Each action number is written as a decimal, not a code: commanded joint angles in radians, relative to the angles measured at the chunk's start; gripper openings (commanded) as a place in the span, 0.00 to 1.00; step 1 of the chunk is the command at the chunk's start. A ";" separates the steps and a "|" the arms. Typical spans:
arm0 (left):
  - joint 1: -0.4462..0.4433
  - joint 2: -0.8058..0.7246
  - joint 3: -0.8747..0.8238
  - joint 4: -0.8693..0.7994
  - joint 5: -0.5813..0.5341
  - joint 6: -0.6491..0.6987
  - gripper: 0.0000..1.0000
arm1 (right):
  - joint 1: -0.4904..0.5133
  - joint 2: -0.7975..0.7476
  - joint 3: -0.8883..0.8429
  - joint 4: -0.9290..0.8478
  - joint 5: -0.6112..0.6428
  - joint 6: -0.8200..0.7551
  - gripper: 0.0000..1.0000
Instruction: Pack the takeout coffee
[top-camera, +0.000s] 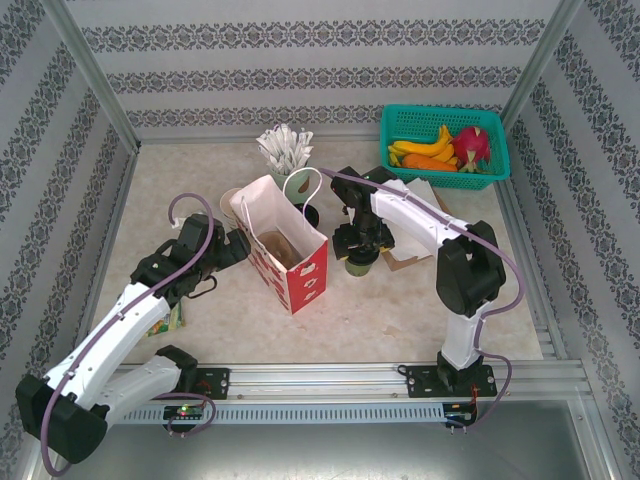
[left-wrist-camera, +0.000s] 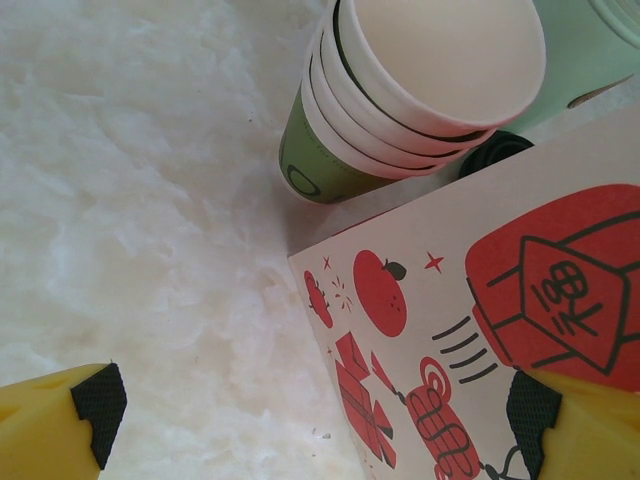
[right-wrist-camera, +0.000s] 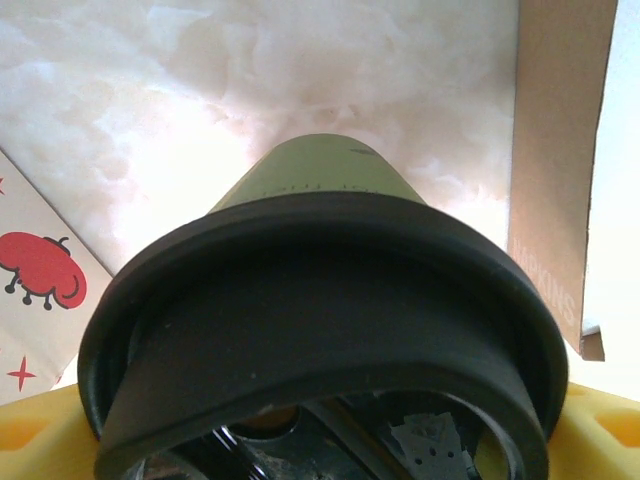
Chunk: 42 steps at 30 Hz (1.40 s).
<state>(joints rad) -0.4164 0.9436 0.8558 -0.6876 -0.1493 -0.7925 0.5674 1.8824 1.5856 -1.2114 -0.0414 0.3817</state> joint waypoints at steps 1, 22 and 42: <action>0.013 -0.029 -0.016 0.008 -0.014 -0.008 1.00 | 0.003 -0.028 -0.029 -0.004 0.020 -0.024 0.73; 0.209 0.186 0.478 -0.079 0.204 0.563 0.99 | -0.035 -0.243 -0.151 -0.015 0.007 -0.093 0.65; 0.235 0.536 0.802 -0.228 0.510 1.046 0.91 | -0.037 -0.327 -0.200 -0.008 0.003 -0.090 0.63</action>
<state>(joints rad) -0.2123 1.4792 1.6131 -0.8845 0.2764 0.2073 0.5385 1.5917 1.3956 -1.2076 -0.0422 0.2993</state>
